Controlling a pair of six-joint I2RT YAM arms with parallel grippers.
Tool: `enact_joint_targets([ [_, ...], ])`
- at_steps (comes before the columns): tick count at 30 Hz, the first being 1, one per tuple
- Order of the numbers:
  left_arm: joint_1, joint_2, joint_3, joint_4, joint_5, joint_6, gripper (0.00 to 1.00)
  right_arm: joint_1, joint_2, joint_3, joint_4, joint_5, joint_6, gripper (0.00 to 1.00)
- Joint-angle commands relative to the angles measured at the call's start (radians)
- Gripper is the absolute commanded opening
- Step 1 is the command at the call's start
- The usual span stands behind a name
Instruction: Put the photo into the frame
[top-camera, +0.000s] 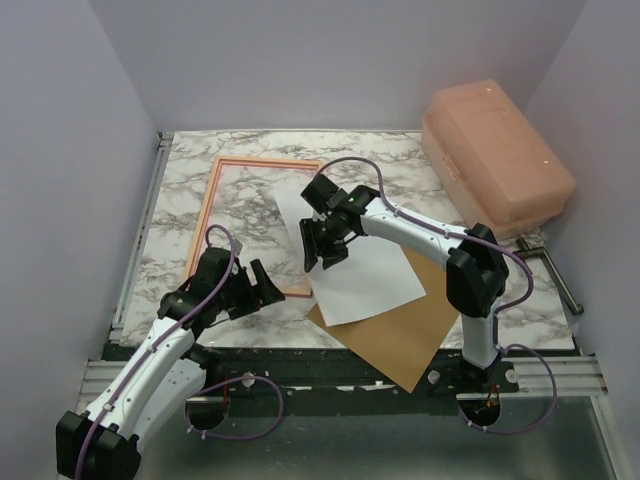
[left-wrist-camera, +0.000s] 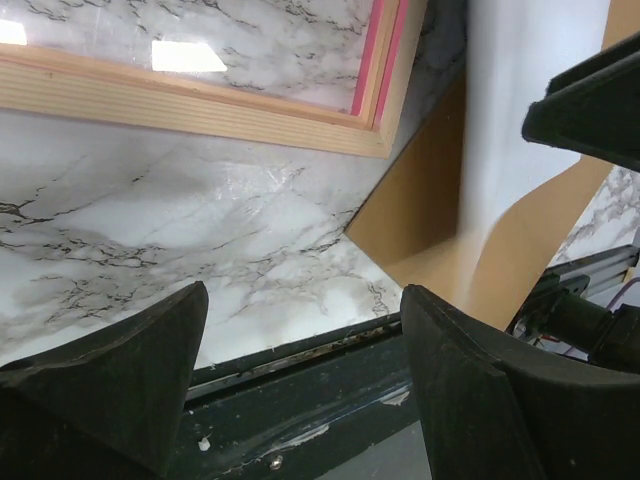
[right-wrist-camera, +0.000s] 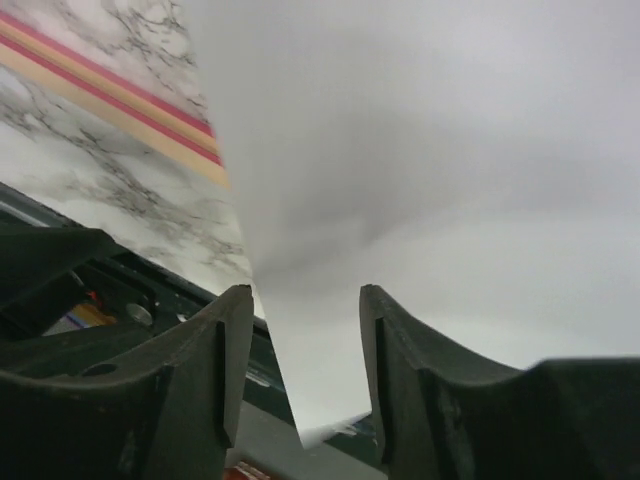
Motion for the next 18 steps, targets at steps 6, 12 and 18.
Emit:
enact_joint_targets([
  [6, 0.003, -0.023, -0.056, 0.115, 0.093, -0.059, 0.79, -0.002, -0.1, -0.129, 0.171, -0.067, 0.048, 0.73],
  [12, -0.007, -0.006, -0.137, 0.309, 0.192, -0.148, 0.75, -0.042, -0.184, -0.269, 0.21, -0.092, 0.049, 0.75],
  [18, -0.054, 0.045, -0.178, 0.448, 0.206, -0.209, 0.72, -0.148, -0.301, -0.486, 0.289, -0.171, 0.045, 0.75],
])
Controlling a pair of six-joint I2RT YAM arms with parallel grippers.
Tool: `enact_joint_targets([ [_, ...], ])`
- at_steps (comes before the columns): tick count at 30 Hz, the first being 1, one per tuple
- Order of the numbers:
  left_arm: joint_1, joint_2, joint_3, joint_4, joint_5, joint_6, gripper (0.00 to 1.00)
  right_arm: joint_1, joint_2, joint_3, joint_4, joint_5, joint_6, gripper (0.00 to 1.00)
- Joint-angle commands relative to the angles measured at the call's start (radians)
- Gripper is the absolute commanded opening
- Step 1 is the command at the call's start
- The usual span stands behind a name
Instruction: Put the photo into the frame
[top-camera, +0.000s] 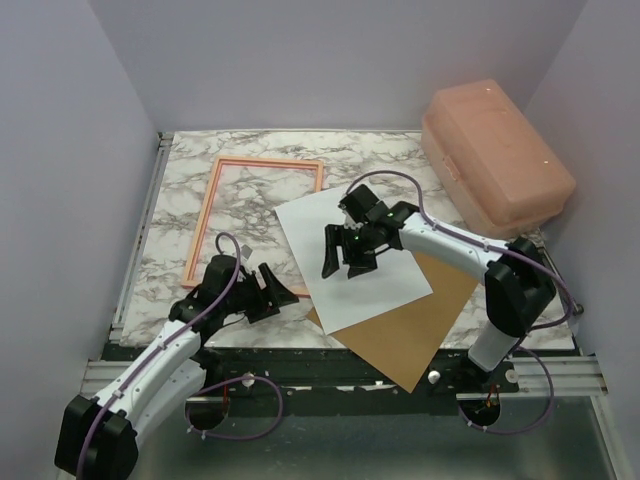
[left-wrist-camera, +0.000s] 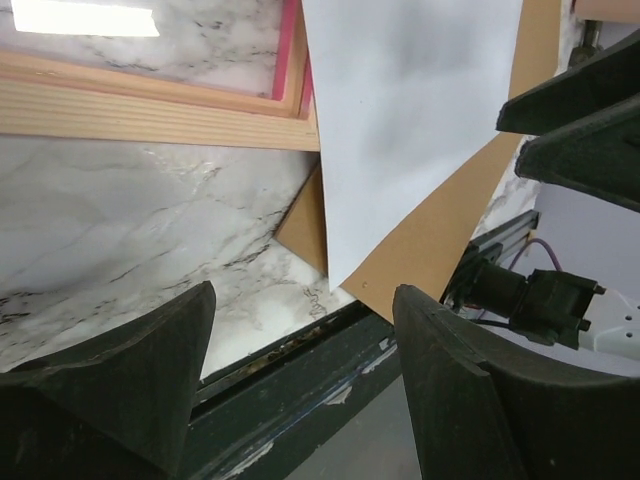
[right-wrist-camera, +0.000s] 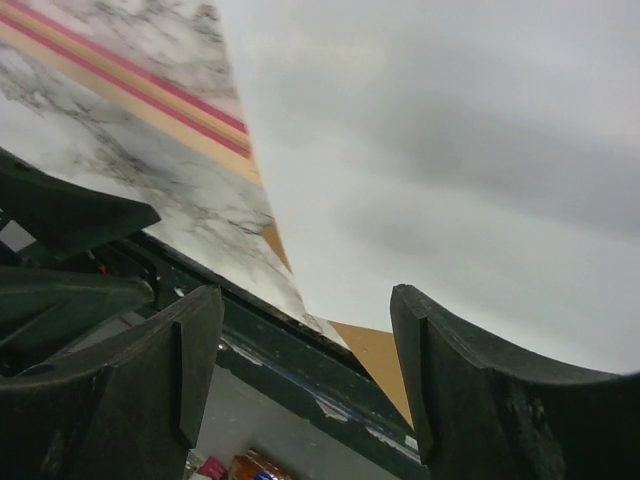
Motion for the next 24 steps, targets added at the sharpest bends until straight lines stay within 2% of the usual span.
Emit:
enact_joint_targets([
  [1, -0.037, 0.04, -0.013, 0.172, 0.05, -0.064, 0.72, -0.092, -0.086, -0.153, 0.076, -0.084, 0.001, 0.75],
  [7, -0.053, 0.108, 0.041, 0.219, 0.021, -0.05, 0.71, -0.229, -0.185, -0.369, 0.114, -0.122, -0.041, 0.75],
  [14, -0.05, 0.259, 0.152, 0.199, -0.029, 0.003, 0.71, -0.24, -0.219, -0.549, 0.201, -0.171, -0.009, 0.75],
  [24, -0.015, 0.472, 0.204, 0.306, -0.066, 0.037, 0.68, -0.24, -0.235, -0.62, 0.276, -0.241, 0.039, 0.75],
])
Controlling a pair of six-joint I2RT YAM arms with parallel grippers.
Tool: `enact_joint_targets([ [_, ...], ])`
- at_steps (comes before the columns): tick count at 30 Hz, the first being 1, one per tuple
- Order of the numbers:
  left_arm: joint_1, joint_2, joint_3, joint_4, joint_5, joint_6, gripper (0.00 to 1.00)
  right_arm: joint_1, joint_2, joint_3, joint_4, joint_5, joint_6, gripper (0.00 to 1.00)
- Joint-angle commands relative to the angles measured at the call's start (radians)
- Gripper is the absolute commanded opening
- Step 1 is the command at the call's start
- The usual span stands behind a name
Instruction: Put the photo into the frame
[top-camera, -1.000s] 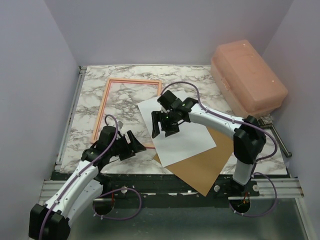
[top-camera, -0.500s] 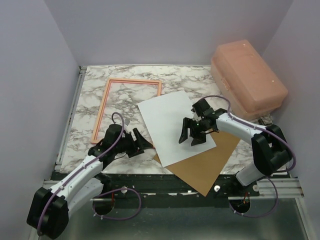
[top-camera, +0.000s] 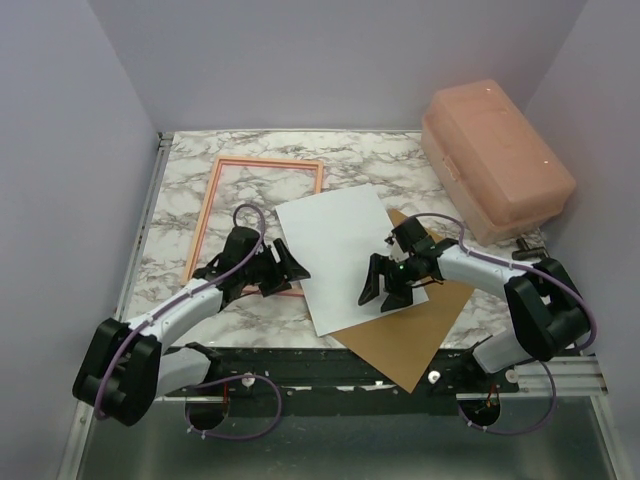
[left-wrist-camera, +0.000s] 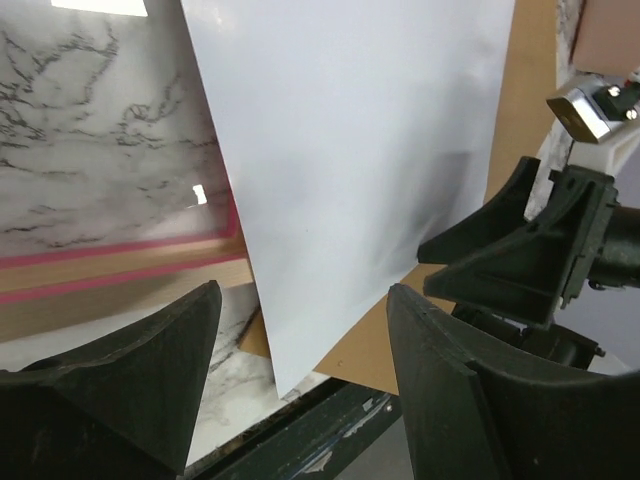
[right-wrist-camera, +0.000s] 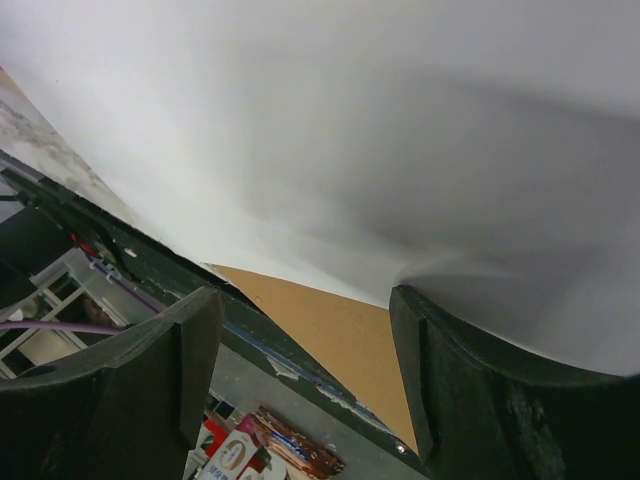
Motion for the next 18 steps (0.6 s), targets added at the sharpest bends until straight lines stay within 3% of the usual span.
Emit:
enact_joint_targets([
  [1, 0.023, 0.086, 0.036, 0.084, -0.03, 0.034, 0.67, 0.004, -0.004, -0.035, 0.045, -0.027, 0.014, 0.75],
  [13, 0.033, 0.303, 0.032, 0.32, 0.07, 0.023, 0.61, 0.004, -0.017, -0.06, 0.049, -0.025, 0.015, 0.75],
  [18, 0.033, 0.325, 0.007, 0.408, 0.105, -0.002, 0.57, 0.005, -0.016, -0.057, 0.049, -0.03, 0.016, 0.75],
])
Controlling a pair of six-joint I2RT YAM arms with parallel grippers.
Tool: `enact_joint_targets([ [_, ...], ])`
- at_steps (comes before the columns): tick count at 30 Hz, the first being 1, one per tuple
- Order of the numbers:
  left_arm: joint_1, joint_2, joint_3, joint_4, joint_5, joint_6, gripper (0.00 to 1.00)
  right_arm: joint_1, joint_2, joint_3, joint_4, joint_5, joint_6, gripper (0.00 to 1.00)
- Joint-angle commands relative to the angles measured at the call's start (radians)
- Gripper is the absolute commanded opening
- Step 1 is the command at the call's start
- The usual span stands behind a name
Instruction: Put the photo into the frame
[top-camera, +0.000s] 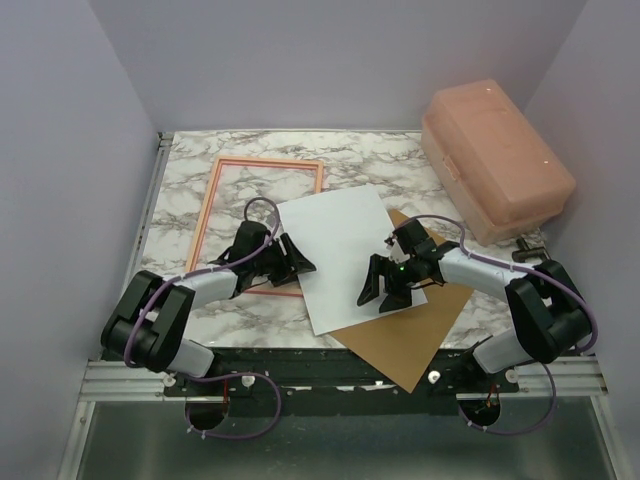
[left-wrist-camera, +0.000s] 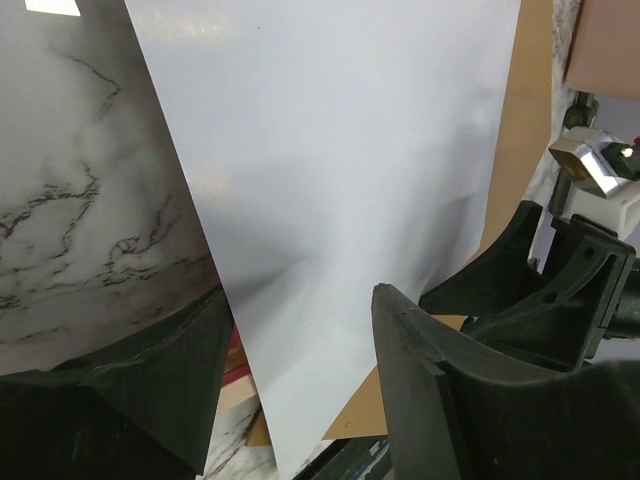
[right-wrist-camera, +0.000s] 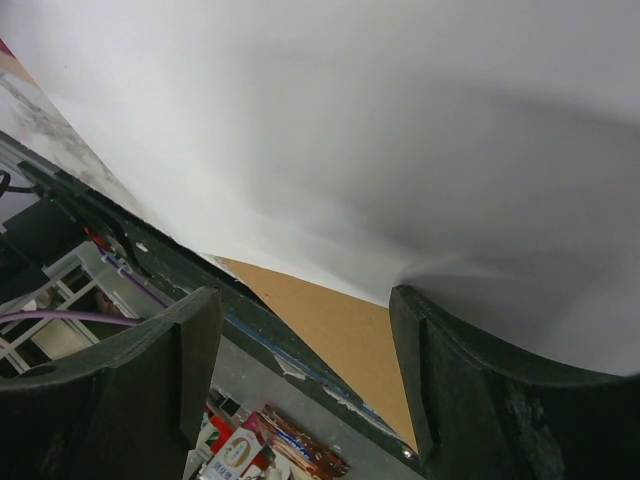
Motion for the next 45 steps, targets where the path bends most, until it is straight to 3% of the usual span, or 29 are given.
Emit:
enact_joint_targets([
  [1, 0.005, 0.005, -0.024, 0.131, 0.052, -0.019, 0.56, 0.004, -0.003, -0.023, -0.003, 0.005, -0.003, 0.75],
  [10, 0.001, -0.091, -0.081, 0.243, 0.076, -0.067, 0.49, 0.004, -0.009, -0.023, 0.011, -0.013, 0.001, 0.75],
  [17, -0.036, -0.038, -0.082, 0.272, 0.063, -0.08, 0.45, 0.004, -0.011, -0.022, 0.017, -0.023, 0.001, 0.75],
  [21, -0.054, -0.009, -0.1, 0.319, 0.056, -0.104, 0.31, 0.004, -0.02, -0.016, 0.01, -0.025, 0.002, 0.75],
  [25, -0.056, -0.043, -0.114, 0.298, 0.026, -0.109, 0.09, 0.004, -0.043, -0.006, 0.001, -0.033, -0.005, 0.75],
  [27, -0.056, -0.089, -0.112, 0.244, -0.005, -0.097, 0.0, 0.004, -0.064, 0.005, -0.011, -0.028, -0.009, 0.75],
  [29, -0.056, -0.146, -0.103, 0.173, -0.035, -0.079, 0.0, 0.004, -0.087, 0.02, -0.028, -0.014, -0.013, 0.75],
  [33, -0.056, -0.303, -0.073, 0.001, -0.097, -0.03, 0.0, 0.004, -0.132, 0.047, -0.065, 0.019, -0.02, 0.87],
  [37, -0.056, -0.485, -0.032, -0.181, -0.168, 0.017, 0.0, 0.005, -0.161, 0.072, -0.088, 0.036, -0.03, 0.93],
  [45, -0.052, -0.834, 0.128, -0.501, -0.327, 0.094, 0.0, 0.005, -0.146, 0.129, -0.115, 0.057, -0.048, 0.94],
])
